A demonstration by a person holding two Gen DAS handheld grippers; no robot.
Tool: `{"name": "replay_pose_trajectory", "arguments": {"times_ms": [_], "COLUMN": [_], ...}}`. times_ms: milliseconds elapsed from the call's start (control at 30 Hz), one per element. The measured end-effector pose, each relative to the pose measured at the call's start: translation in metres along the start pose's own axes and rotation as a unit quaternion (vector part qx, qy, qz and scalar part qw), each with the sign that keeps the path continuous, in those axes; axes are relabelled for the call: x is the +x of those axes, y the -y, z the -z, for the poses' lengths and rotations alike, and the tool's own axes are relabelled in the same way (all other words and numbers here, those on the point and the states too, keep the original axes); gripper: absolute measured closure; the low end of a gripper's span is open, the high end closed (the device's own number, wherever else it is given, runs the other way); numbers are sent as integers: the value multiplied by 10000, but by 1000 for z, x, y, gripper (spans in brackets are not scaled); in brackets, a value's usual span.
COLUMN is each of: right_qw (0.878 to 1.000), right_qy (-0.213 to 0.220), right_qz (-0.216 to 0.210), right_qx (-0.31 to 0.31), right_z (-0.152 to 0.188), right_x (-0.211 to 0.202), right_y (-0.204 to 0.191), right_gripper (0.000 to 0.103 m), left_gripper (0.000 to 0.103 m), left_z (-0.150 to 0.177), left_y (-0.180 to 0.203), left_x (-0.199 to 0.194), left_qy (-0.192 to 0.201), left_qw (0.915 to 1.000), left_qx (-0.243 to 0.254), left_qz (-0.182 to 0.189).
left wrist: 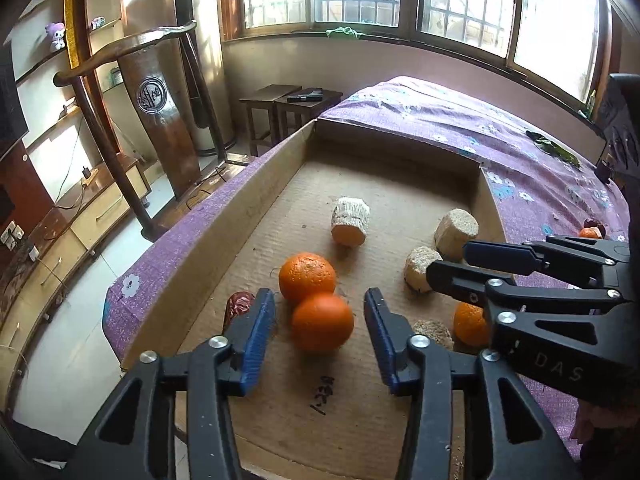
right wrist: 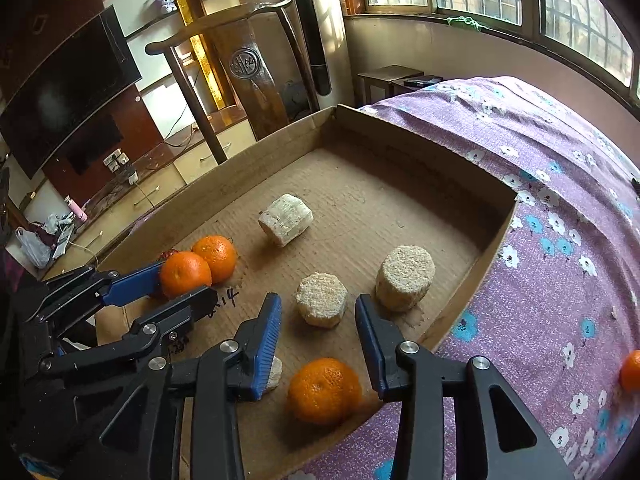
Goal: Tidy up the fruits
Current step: 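Move both open tools back toward the remaining fruit on the bed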
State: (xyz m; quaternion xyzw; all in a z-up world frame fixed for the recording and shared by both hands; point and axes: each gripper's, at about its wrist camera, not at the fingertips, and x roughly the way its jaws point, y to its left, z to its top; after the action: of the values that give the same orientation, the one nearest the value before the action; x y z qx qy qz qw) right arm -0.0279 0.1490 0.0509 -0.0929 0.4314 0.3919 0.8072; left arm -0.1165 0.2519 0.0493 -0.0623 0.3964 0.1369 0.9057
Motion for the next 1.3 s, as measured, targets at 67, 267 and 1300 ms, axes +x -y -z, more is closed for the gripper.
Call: {"name": "replay_pose_trajectory", "arguments": {"times_ms": [67,267,1300], "right_qw": [9999,9992,9801], "right_qy": [99,301,682], "right_qz": [16,56,934], "right_qx": [63,240,1614], "right_z": [1,11,111], "right_x": [-9,-34,-134], "right_y": [3,15,128], "right_gripper": [61,45,36], "left_gripper": [34,28,16], "left_z": [-2,-4,0], "left_y": [-2,5,166], "left_x": [-4,-7,-18], "left_qy": [98,146,2], "left_qw": [9999,9999,9896], "left_qx": [-52,-51,1020], "left_qz": [3,26,1015]}}
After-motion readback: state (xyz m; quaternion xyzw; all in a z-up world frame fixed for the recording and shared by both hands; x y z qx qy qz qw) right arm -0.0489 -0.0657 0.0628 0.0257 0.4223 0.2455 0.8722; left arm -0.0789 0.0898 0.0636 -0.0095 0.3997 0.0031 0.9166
